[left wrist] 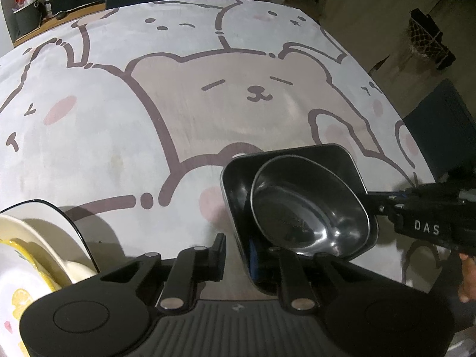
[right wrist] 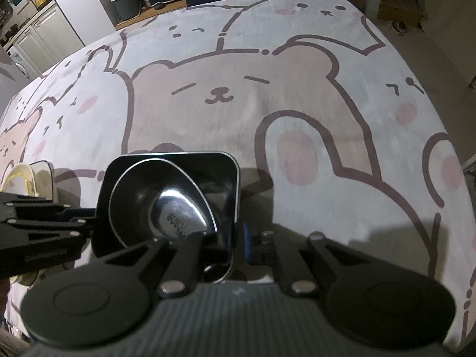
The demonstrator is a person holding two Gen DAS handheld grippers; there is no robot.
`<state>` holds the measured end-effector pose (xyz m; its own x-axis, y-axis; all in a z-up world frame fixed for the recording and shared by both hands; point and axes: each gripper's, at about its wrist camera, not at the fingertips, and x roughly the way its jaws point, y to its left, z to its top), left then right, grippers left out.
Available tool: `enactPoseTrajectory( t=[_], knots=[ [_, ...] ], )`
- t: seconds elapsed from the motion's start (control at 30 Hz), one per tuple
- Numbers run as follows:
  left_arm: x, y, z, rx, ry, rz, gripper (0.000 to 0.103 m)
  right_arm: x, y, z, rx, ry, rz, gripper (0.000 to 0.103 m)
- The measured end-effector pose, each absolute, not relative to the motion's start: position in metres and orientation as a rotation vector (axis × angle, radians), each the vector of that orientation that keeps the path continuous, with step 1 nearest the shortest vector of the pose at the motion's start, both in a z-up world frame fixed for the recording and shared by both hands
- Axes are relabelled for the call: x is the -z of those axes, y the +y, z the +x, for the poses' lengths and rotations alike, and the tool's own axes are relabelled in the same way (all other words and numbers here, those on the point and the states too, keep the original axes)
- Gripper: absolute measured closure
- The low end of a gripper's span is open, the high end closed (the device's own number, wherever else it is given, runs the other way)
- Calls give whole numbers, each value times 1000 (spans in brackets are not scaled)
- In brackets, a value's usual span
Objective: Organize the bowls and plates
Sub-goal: 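Close both grippers on the rim of the steel tray holding the bowl, then lift the tray with the bowl and carry it over the lemon-print bowl stack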
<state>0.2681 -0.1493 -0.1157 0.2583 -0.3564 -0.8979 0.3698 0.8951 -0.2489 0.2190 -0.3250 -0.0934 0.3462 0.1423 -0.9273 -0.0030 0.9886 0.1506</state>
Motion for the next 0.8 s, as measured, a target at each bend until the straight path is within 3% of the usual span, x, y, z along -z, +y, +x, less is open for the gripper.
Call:
enactPoseTrajectory(
  t=[0.07,0.8],
  knots=[
    [115,-149,269,497,1211,-10,92,93,-325,219,-101,1215,133,98],
    [87,-130,259,489,1125,-91,94,71,-324,208,-92,1150,159,99]
  ],
)
